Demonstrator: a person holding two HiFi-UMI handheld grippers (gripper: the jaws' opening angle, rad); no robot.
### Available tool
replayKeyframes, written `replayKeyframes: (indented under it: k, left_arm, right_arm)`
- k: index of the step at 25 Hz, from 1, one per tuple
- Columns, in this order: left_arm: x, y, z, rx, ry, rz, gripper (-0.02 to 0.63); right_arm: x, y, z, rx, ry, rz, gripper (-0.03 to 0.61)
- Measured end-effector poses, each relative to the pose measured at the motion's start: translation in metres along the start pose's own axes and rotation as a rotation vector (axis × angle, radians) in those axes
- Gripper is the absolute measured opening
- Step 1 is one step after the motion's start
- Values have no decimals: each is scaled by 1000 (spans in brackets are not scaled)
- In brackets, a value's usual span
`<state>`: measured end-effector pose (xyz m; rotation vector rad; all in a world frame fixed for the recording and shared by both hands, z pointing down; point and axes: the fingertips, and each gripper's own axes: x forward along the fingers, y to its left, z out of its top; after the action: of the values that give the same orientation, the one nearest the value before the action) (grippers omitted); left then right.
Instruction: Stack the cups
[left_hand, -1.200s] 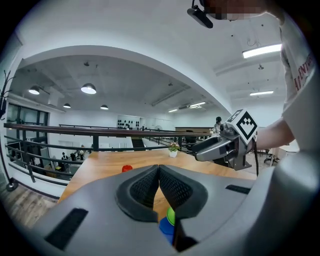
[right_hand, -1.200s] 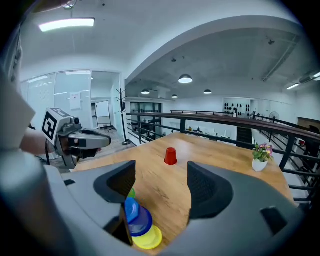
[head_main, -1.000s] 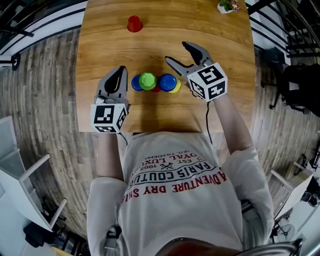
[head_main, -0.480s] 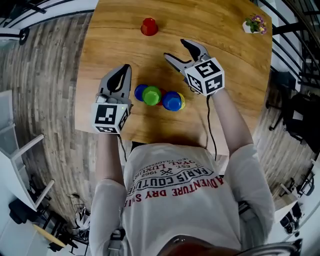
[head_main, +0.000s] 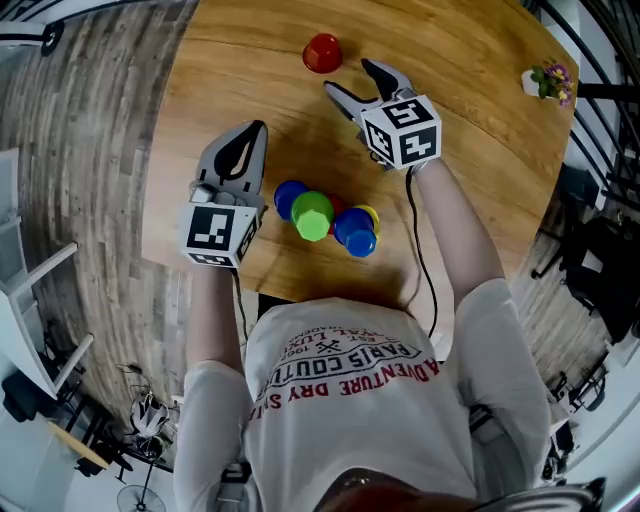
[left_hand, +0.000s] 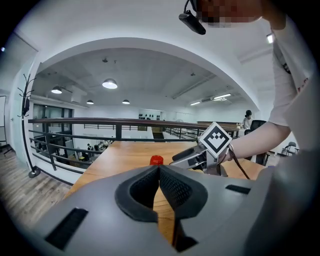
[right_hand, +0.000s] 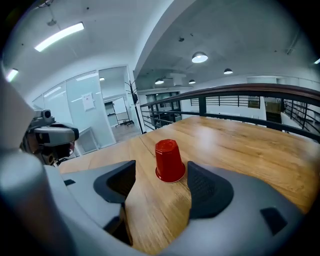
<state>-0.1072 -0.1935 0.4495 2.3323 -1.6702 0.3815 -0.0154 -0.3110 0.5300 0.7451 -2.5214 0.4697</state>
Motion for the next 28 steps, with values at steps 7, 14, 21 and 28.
replayKeyframes:
  k: [7,14,21,28]
  left_arm:
    - [8,8,-10,-37,-3,12,17]
    - [10,12,-23,-43,14,1,17]
    - [5,16,-24,-37,22,-4,17]
    - [-5,4,-3,9,-6,-48,17]
  right_arm:
    - [37,-10,1,-25,1,-8,316]
    - [65,-13,2,-70,26,7,318]
    - [60,-10,-2,-99,55,-17,281]
    - [11,-1,3,-85,37,-62,279]
